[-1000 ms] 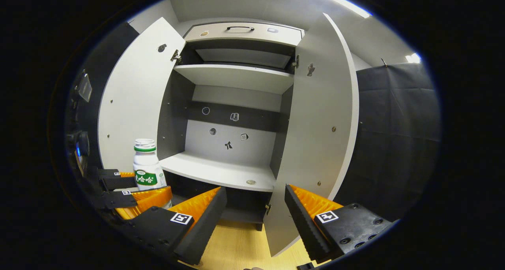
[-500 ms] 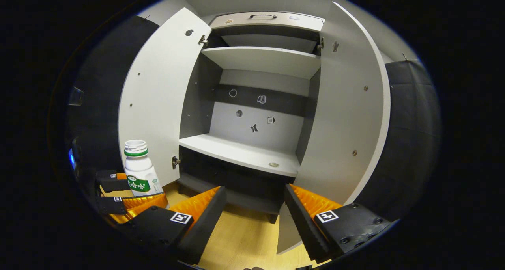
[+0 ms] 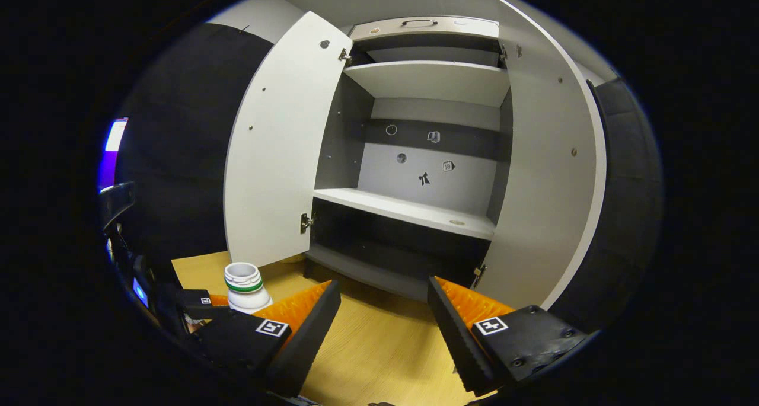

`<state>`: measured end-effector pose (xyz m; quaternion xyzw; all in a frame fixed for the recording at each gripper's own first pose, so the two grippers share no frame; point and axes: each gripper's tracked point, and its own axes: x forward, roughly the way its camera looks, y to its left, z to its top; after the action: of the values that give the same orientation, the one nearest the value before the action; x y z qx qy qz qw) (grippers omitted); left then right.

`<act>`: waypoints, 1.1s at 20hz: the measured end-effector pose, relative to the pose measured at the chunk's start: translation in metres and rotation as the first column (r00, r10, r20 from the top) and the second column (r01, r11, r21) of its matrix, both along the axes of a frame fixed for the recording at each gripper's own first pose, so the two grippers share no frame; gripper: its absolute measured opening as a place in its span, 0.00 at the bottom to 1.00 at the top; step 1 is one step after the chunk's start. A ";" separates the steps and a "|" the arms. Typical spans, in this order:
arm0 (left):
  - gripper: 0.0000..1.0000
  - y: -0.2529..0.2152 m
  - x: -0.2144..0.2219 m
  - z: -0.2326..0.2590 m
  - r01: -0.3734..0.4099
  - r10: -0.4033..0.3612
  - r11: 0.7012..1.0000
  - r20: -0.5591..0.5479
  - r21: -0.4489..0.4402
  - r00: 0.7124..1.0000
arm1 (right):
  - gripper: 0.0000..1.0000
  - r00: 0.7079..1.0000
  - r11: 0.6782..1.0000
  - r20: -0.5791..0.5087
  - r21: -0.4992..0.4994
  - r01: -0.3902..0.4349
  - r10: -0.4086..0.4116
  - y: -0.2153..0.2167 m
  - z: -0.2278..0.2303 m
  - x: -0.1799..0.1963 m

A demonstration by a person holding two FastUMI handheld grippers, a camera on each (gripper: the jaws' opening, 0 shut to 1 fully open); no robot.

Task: Grasp the bottle in the cabinet with the left hand and place it on the coaster, then close the right door with the right hand and the left door with the left hand.

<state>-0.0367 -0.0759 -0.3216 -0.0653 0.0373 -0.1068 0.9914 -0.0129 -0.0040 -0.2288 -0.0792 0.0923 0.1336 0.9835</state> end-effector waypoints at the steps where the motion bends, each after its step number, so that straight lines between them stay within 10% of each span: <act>1: 0.78 0.000 0.001 -0.008 0.004 -0.004 1.000 0.000 -0.010 1.000 | 0.98 1.000 1.000 -0.005 -0.008 0.004 -0.004 -0.003 -0.009 -0.002; 22: 0.82 0.004 -0.003 -0.079 -0.055 0.053 0.994 0.025 0.094 0.998 | 0.98 0.994 0.999 -0.107 -0.024 -0.022 0.019 -0.025 -0.079 -0.025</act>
<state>-0.0399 -0.0715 -0.4001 -0.0180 0.0296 -0.0788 0.9963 -0.0382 -0.0285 -0.3082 -0.0850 0.1456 0.1465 0.9747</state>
